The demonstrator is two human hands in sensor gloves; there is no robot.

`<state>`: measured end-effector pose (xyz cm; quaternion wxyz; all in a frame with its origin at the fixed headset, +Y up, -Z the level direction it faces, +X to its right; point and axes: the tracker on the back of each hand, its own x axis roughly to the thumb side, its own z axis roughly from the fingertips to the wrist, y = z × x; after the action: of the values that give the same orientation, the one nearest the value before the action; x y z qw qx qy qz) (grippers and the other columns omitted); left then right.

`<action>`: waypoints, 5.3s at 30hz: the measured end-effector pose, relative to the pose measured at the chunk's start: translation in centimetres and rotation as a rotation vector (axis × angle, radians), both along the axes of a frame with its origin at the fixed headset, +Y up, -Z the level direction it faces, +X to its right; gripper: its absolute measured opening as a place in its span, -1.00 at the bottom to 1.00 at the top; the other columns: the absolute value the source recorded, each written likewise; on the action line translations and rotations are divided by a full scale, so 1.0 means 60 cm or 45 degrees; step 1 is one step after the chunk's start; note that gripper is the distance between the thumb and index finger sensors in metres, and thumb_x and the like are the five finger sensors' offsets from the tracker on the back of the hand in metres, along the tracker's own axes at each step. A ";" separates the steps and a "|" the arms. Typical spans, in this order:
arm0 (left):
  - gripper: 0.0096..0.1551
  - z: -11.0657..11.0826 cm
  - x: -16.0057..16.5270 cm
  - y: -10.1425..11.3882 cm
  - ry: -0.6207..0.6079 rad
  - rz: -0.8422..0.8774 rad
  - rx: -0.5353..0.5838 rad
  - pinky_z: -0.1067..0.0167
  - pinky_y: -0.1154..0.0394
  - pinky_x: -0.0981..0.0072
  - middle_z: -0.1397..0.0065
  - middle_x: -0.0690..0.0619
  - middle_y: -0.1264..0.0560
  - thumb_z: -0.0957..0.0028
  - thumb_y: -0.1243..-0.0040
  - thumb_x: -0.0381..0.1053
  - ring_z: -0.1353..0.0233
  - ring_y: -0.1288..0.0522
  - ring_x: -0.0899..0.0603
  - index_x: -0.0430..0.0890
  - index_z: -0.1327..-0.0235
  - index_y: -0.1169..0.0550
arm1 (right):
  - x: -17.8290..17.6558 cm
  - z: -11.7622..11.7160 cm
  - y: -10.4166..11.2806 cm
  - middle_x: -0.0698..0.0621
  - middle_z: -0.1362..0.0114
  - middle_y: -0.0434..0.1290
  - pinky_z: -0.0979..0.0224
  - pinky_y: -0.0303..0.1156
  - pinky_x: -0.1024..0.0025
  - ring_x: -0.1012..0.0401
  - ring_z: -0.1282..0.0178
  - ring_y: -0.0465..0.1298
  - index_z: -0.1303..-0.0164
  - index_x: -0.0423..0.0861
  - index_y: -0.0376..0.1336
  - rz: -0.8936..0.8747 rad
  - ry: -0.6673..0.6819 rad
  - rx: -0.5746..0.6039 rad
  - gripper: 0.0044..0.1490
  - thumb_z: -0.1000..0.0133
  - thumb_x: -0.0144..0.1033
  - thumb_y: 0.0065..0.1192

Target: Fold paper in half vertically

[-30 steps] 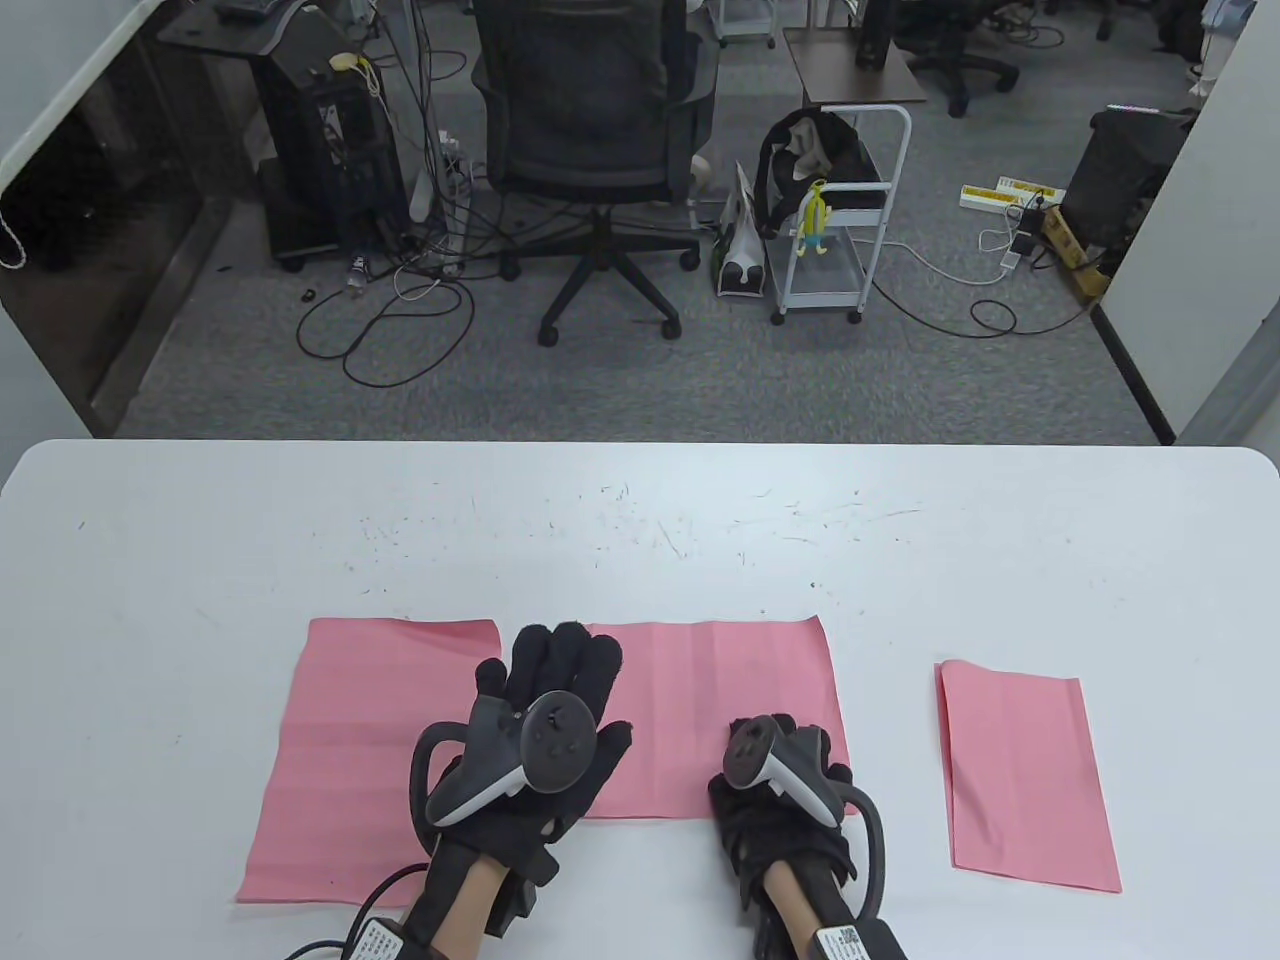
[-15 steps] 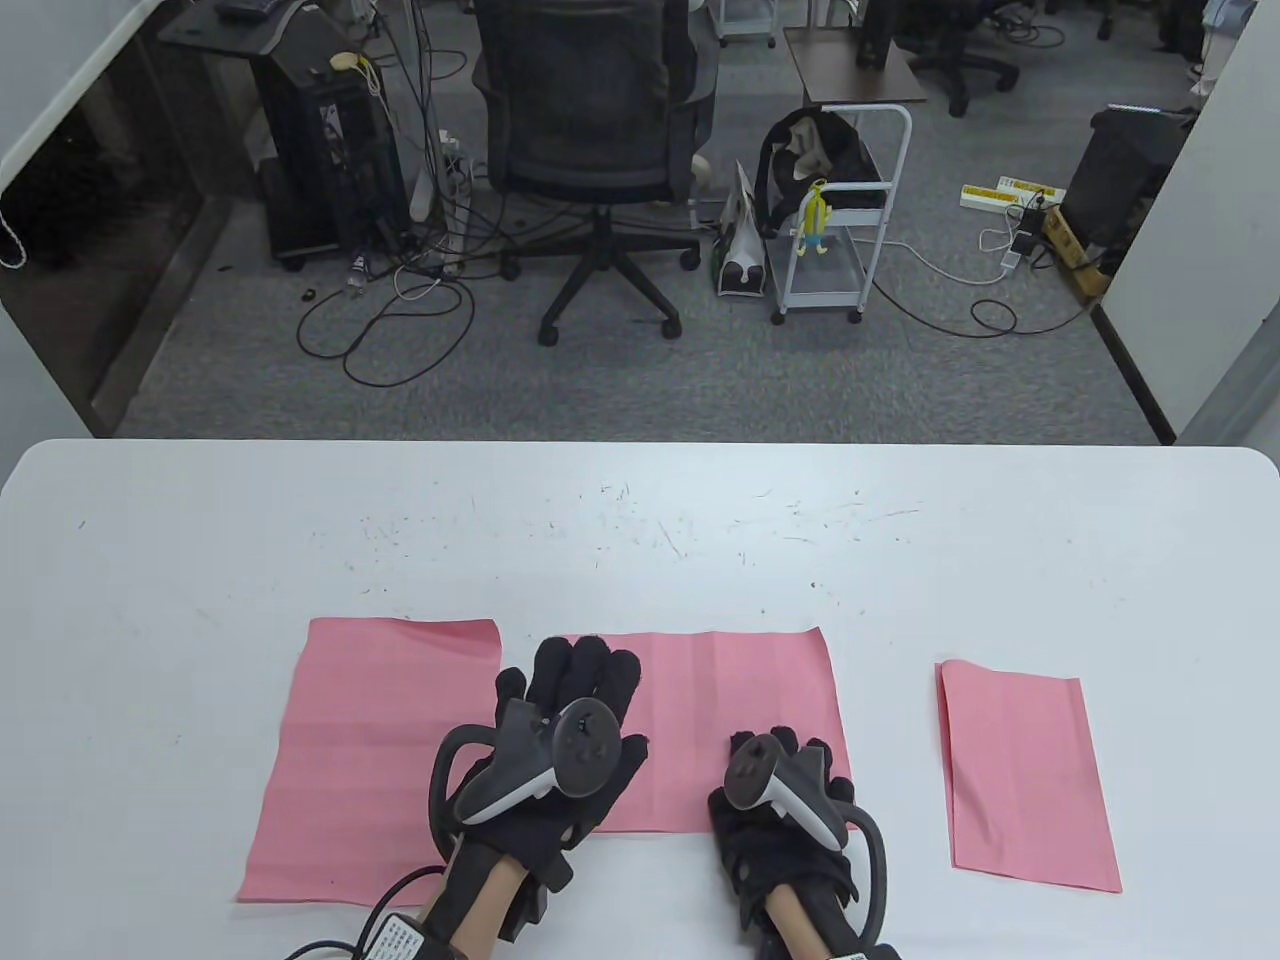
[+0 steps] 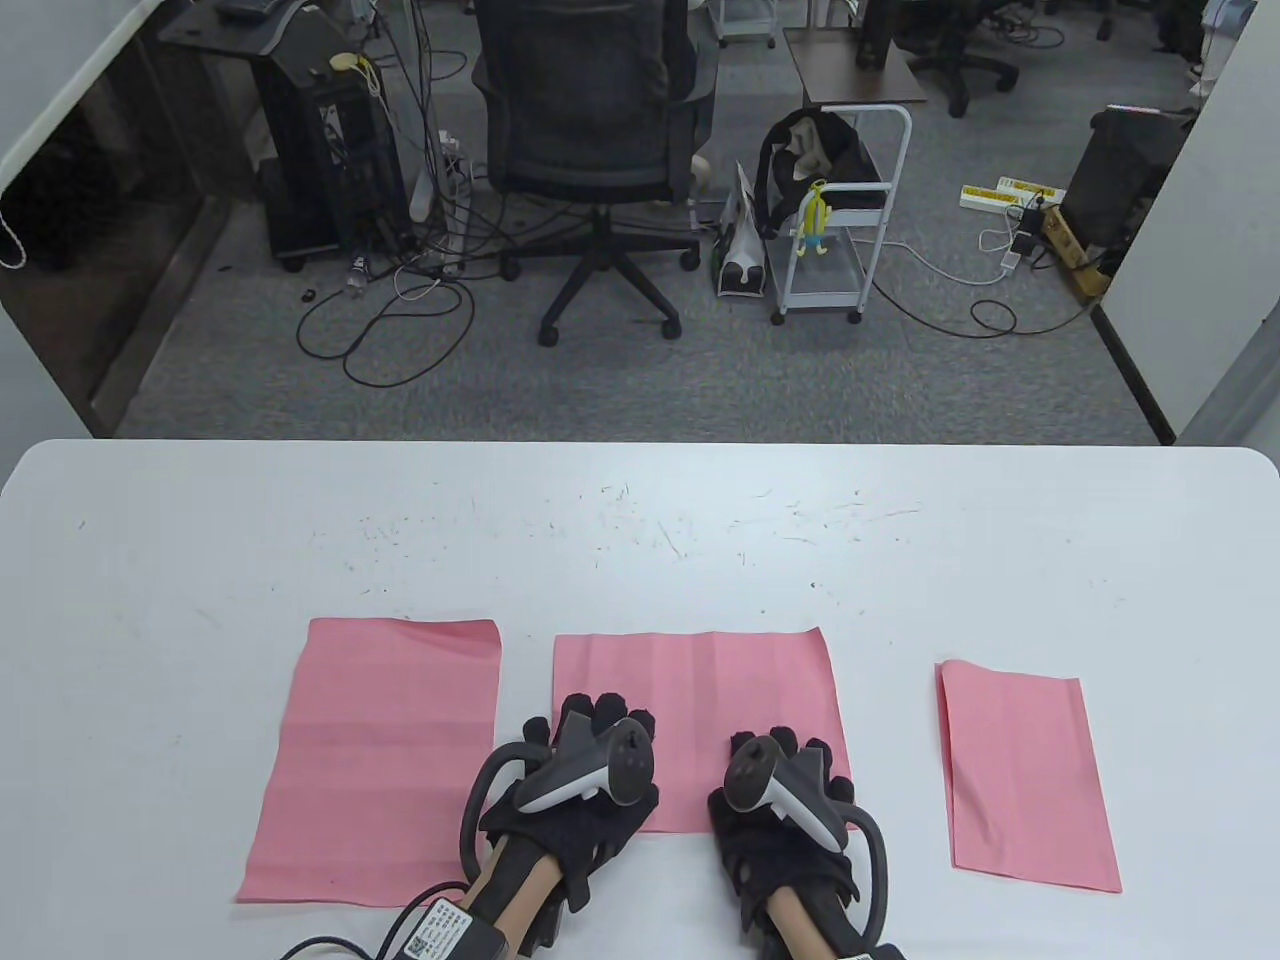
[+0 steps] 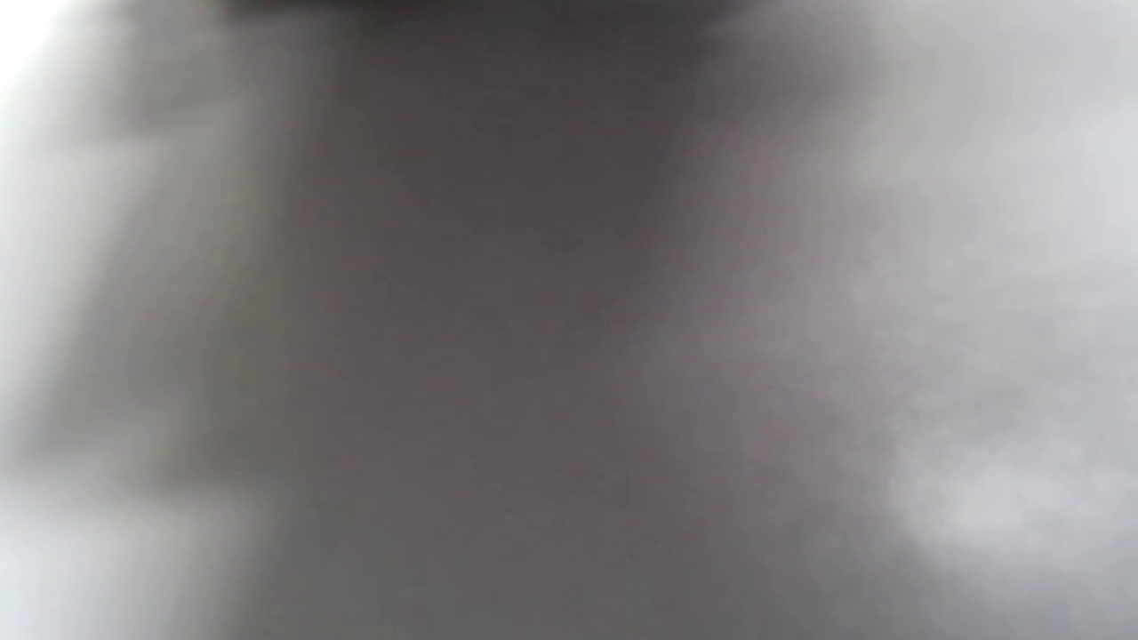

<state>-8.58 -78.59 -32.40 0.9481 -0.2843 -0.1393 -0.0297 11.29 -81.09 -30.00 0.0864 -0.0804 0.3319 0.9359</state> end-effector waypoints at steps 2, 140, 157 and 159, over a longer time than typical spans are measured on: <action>-0.07 -0.002 -0.002 -0.010 0.002 -0.012 -0.019 -0.61 0.23 -0.40 -0.80 0.05 0.41 -0.17 0.39 0.43 -0.76 0.38 -0.29 0.19 -0.69 0.32 | 0.000 0.000 0.000 0.06 -0.66 -0.58 -0.58 -0.45 -0.21 -0.09 -0.63 -0.55 -0.51 0.30 -0.51 0.002 0.001 0.001 -0.13 -0.12 0.25 -0.37; -0.12 -0.008 -0.026 0.023 0.064 0.111 0.065 -0.63 0.21 -0.37 -0.83 0.07 0.33 -0.19 0.34 0.36 -0.78 0.34 -0.24 0.19 -0.70 0.26 | -0.071 -0.057 0.003 0.16 -0.68 -0.46 -0.64 -0.47 0.03 0.12 -0.68 -0.47 -0.54 0.21 -0.38 -0.197 0.341 0.071 -0.16 -0.16 0.11 -0.21; -0.13 -0.009 -0.043 -0.033 0.057 0.043 -0.070 -0.59 0.31 -0.37 -0.75 0.09 0.44 -0.17 0.41 0.37 -0.72 0.44 -0.21 0.20 -0.64 0.33 | -0.071 -0.058 0.003 0.17 -0.68 -0.46 -0.64 -0.47 0.03 0.12 -0.68 -0.47 -0.54 0.22 -0.38 -0.193 0.341 0.067 -0.16 -0.15 0.12 -0.20; -0.13 -0.009 -0.042 -0.033 0.055 0.041 -0.069 -0.59 0.31 -0.38 -0.75 0.10 0.44 -0.17 0.42 0.37 -0.72 0.45 -0.21 0.19 -0.64 0.34 | -0.071 -0.058 0.003 0.17 -0.68 -0.46 -0.64 -0.46 0.03 0.12 -0.68 -0.47 -0.54 0.22 -0.38 -0.192 0.341 0.067 -0.16 -0.15 0.12 -0.20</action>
<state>-11.11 -80.54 -32.93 0.9432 -0.3081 -0.1240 -0.0044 7.01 -80.91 -33.50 0.1135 0.0727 0.3211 0.9374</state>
